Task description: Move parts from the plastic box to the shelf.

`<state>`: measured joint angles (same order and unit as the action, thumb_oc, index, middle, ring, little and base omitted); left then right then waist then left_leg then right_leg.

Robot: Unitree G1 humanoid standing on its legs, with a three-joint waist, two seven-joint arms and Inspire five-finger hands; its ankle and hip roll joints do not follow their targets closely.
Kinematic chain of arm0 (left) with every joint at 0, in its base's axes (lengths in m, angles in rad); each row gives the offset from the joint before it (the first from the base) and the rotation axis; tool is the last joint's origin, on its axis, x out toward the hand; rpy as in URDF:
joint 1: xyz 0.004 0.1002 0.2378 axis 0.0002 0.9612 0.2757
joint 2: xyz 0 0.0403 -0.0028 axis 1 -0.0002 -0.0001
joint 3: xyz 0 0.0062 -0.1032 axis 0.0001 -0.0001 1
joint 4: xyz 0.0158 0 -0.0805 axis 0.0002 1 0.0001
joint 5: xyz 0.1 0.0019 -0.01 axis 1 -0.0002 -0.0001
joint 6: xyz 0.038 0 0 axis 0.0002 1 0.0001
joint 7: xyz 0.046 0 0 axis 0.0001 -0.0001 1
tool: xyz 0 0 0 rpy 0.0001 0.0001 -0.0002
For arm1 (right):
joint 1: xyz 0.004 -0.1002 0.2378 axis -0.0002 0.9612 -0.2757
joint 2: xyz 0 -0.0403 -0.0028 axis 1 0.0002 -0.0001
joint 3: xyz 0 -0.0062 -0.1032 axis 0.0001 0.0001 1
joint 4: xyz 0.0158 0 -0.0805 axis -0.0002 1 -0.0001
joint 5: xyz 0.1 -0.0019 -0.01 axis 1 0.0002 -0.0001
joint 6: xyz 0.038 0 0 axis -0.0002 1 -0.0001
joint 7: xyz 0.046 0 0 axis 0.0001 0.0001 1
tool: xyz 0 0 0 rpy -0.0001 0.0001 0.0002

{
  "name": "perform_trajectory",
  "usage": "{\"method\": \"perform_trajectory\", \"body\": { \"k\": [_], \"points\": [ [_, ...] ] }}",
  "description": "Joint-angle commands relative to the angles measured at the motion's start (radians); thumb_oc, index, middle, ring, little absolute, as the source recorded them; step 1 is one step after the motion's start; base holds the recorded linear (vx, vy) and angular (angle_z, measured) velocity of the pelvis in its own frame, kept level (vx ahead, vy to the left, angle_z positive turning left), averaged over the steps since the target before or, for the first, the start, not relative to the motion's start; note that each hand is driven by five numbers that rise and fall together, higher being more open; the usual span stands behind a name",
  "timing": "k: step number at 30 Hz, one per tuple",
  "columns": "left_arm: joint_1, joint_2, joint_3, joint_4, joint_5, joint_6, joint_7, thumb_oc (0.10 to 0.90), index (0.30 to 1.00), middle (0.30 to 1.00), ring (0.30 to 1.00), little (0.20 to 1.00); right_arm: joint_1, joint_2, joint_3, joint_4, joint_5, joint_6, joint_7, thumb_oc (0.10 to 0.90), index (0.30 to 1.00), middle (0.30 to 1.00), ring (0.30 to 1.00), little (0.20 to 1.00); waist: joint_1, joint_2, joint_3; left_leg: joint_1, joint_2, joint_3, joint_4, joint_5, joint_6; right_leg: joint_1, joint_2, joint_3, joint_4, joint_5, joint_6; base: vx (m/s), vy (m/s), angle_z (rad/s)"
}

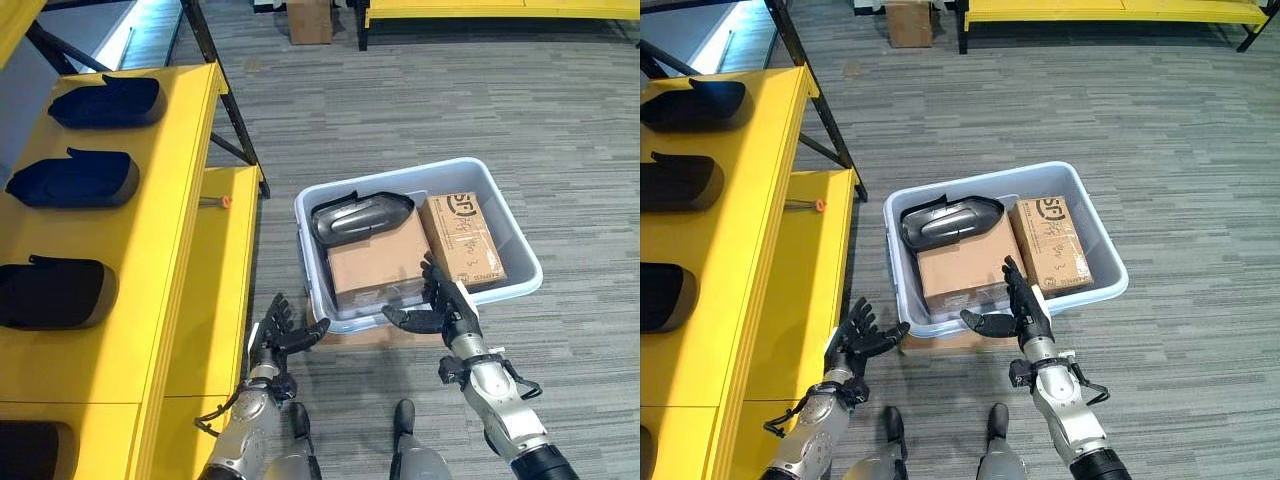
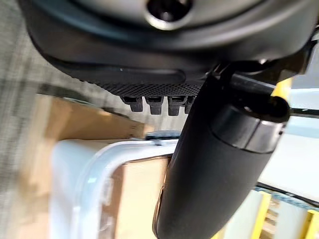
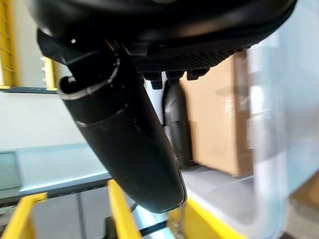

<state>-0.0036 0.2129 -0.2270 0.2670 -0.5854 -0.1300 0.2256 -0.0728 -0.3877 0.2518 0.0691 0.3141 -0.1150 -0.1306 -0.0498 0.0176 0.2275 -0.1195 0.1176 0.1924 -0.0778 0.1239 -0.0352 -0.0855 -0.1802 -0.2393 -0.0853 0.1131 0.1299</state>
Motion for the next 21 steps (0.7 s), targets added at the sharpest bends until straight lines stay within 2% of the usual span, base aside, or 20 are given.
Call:
{"method": "perform_trajectory", "body": {
  "k": [1, 4, 5, 6, 9, 16, 19, 21],
  "points": [
    [-0.035, 0.043, 0.058, -0.075, 0.006, -0.065, -0.044, 0.900, 1.000, 1.000, 1.000, 1.000, -0.089, -0.045, -0.112, -0.198, -0.098, -0.120, -0.017, 0.900, 1.000, 1.000, 1.000, 1.000, 0.013, -0.049, -0.093, 0.057, 0.038, 0.008, 0.036, -0.096, -0.054, 0.027, -0.035, 0.024, 0.059, -0.047, 0.052, 0.06, -0.035, -0.01],
    [-0.017, 0.052, 0.067, -0.105, 0.007, -0.065, -0.064, 0.900, 1.000, 1.000, 1.000, 1.000, -0.151, -0.112, -0.208, -0.247, -0.176, -0.140, -0.073, 0.900, 1.000, 1.000, 1.000, 1.000, 0.012, -0.058, -0.105, 0.065, 0.042, 0.016, 0.033, -0.101, -0.053, 0.029, -0.027, 0.034, 0.046, -0.043, 0.053, 0.05, -0.025, -0.06],
    [-0.018, 0.052, 0.068, -0.105, 0.007, -0.065, -0.064, 0.900, 1.000, 1.000, 1.000, 1.000, -0.152, -0.112, -0.207, -0.247, -0.176, -0.140, -0.074, 0.900, 1.000, 1.000, 1.000, 1.000, 0.014, -0.058, -0.104, 0.066, 0.043, 0.018, 0.033, -0.102, -0.053, 0.029, -0.027, 0.036, 0.046, -0.043, 0.053, 0.02, -0.005, -0.15],
    [-0.012, 0.058, 0.066, -0.113, 0.003, -0.064, -0.075, 0.900, 1.000, 1.000, 1.000, 1.000, -0.210, -0.152, -0.226, -0.240, -0.214, -0.139, -0.102, 0.900, 1.000, 1.000, 1.000, 1.000, 0.017, -0.062, -0.106, 0.068, 0.045, 0.021, 0.031, -0.102, -0.054, 0.029, -0.023, 0.042, 0.042, -0.042, 0.053, 0.02, -0.006, -0.16],
    [-0.001, 0.068, 0.054, -0.116, -0.003, -0.060, -0.087, 0.900, 1.000, 1.000, 1.000, 1.000, -0.301, -0.200, -0.202, -0.217, -0.250, -0.122, -0.113, 0.900, 1.000, 1.000, 1.000, 1.000, 0.025, -0.070, -0.110, 0.074, 0.048, 0.026, 0.024, -0.103, -0.055, 0.030, -0.018, 0.050, 0.035, -0.040, 0.052, 0.02, -0.003, -0.12],
    [0.018, 0.102, 0.040, -0.118, -0.008, -0.052, -0.109, 0.900, 1.000, 1.000, 1.000, 1.000, -0.673, -0.449, 0.076, 0.026, -0.336, -0.031, -0.034, 0.900, 1.000, 1.000, 1.000, 1.000, 0.053, -0.104, -0.095, 0.066, 0.057, 0.039, 0.031, -0.099, -0.066, 0.025, -0.006, 0.061, 0.024, -0.033, 0.047, -0.01, -0.007, -0.10],
    [0.019, 0.110, 0.037, -0.117, -0.017, -0.052, -0.113, 0.900, 1.000, 1.000, 1.000, 1.000, -0.776, -0.463, 0.169, 0.128, -0.337, -0.015, -0.018, 0.900, 1.000, 1.000, 1.000, 1.000, 0.064, -0.110, -0.078, 0.053, 0.061, 0.035, 0.037, -0.094, -0.071, 0.021, -0.005, 0.054, 0.026, -0.033, 0.044, -0.02, -0.006, -0.01],
    [0.015, 0.114, 0.037, -0.114, -0.022, -0.056, -0.113, 0.900, 1.000, 1.000, 1.000, 1.000, -0.814, -0.440, 0.203, 0.208, -0.294, -0.001, 0.001, 0.900, 1.000, 1.000, 1.000, 1.000, 0.073, -0.114, -0.067, 0.044, 0.062, 0.029, 0.039, -0.091, -0.073, 0.017, -0.004, 0.049, 0.026, -0.033, 0.042, -0.03, -0.015, 0.07]
  ]
}}
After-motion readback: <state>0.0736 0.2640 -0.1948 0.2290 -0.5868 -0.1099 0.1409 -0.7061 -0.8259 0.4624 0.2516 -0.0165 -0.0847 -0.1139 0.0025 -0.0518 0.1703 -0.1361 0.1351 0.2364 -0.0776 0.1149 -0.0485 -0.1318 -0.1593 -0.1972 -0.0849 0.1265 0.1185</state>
